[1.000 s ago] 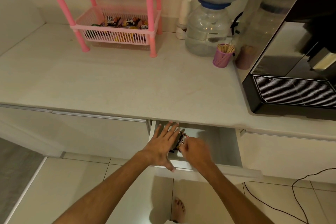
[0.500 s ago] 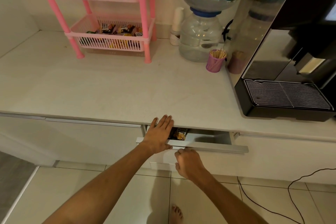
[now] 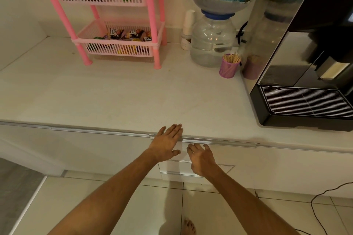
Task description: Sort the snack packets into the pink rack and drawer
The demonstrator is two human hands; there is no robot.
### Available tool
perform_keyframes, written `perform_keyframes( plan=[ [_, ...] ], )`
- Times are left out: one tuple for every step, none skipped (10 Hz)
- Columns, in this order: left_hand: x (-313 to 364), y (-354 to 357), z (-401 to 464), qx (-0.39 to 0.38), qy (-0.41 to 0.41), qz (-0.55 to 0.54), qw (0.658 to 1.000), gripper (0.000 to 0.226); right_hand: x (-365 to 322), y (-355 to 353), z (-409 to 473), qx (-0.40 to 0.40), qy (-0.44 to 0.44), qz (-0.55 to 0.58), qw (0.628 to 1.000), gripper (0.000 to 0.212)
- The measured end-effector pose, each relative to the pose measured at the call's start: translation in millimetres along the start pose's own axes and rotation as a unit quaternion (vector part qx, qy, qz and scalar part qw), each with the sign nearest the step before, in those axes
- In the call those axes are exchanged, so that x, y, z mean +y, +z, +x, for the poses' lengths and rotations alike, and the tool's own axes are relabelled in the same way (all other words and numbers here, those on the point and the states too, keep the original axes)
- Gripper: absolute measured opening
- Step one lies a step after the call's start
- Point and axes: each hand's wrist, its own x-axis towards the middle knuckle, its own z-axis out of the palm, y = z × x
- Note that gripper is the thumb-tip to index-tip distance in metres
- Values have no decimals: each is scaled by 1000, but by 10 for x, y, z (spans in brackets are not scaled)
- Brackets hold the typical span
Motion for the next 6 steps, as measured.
perform_keyframes(
  plan=[
    [-8,-5,-1,-4,2,-1,1000,85,52,-36,19,21,-8,-12,1000,64],
    [-4,2,-13,0,4,-8,1000,85,77,-89,23,46,-21,-31,998,63],
    [-14,12,-10,-5,2,-9,1000,85,85,-98,12,63,-22,-26,997,61],
    [-11,-14,-27,-16,0,-20,1000,82,74,-106,9,33,-8,-38,999,64],
    [-10,-48,-27,-1,-1,-32,999,77,114,-173,51,-23,-23,-2,999,64],
    [-104,-147,-19,67,-49,-49,995,73,257,-398,134,-48,-55,82,994,56]
  ],
)
